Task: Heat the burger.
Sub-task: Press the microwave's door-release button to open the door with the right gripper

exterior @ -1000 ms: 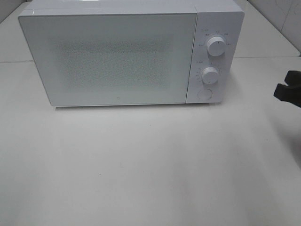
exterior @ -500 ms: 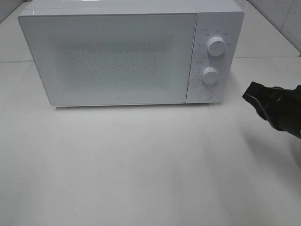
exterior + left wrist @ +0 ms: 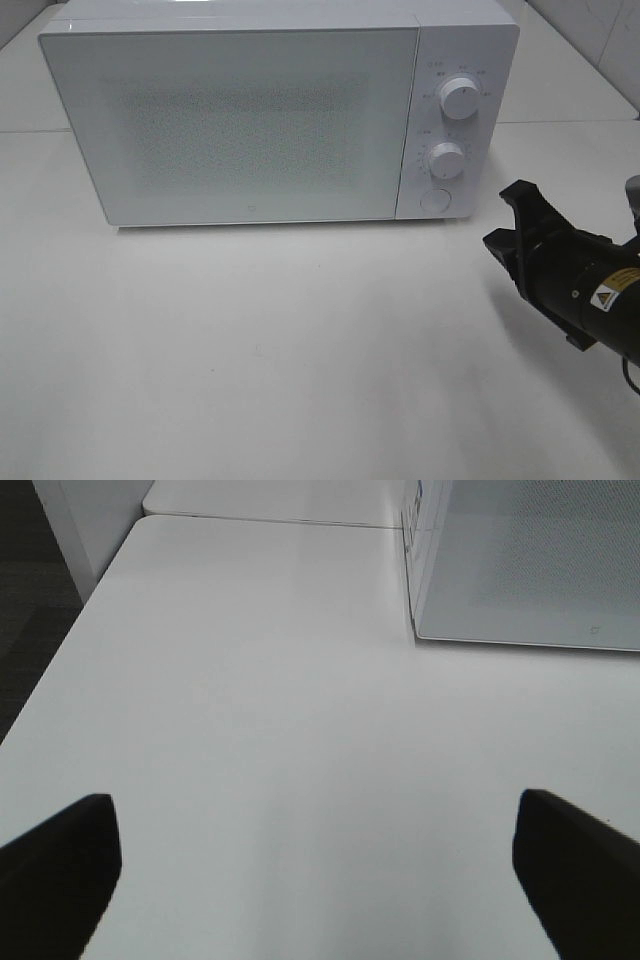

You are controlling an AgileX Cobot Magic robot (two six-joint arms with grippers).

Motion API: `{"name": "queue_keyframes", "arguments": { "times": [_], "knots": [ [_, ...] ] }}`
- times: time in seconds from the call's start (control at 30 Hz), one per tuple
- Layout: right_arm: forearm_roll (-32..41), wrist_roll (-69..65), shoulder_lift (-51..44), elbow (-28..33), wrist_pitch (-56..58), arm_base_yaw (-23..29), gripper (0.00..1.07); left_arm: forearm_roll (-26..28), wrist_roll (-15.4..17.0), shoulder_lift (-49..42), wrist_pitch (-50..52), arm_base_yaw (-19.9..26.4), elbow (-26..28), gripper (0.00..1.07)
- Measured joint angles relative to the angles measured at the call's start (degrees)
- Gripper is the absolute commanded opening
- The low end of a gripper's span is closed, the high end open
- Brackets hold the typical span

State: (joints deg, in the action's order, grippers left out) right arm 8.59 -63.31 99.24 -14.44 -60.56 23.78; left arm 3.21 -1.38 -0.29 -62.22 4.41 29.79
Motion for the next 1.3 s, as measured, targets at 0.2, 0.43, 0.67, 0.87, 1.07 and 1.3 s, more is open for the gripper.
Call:
{"name": "queue_keyframes", "arguments": {
  "times": [0.2, 0.43, 0.67, 0.87, 1.07, 1.3],
  "knots": [
    [0.29, -7.45, 3.72, -4.53, -1.03, 0.17, 0.00, 0.00, 0.00, 0.00, 0.00, 0.00, 0.00, 1.01],
    [0.52, -15.24, 9.28, -9.97, 0.17, 0.17, 0.00, 0.00, 0.00, 0.00, 0.00, 0.00, 0.00, 1.01],
    [1.38, -16.21, 12.09, -14.38, 2.64, 0.17, 0.00, 0.00, 0.00, 0.00, 0.00, 0.00, 0.00, 1.01],
    [2.69, -16.21, 14.84, -18.68, 4.70, 0.17, 0.00, 0.00, 0.00, 0.00, 0.00, 0.00, 0.00, 1.01],
    [4.35, -16.21, 17.65, -21.37, 5.73, 0.17, 0.00, 0.00, 0.00, 0.00, 0.00, 0.00, 0.00, 1.01],
    [5.33, -16.21, 19.42, -23.15, 6.19, 0.17, 0.00, 0.00, 0.00, 0.00, 0.00, 0.00, 0.00, 1.01]
  ]
}}
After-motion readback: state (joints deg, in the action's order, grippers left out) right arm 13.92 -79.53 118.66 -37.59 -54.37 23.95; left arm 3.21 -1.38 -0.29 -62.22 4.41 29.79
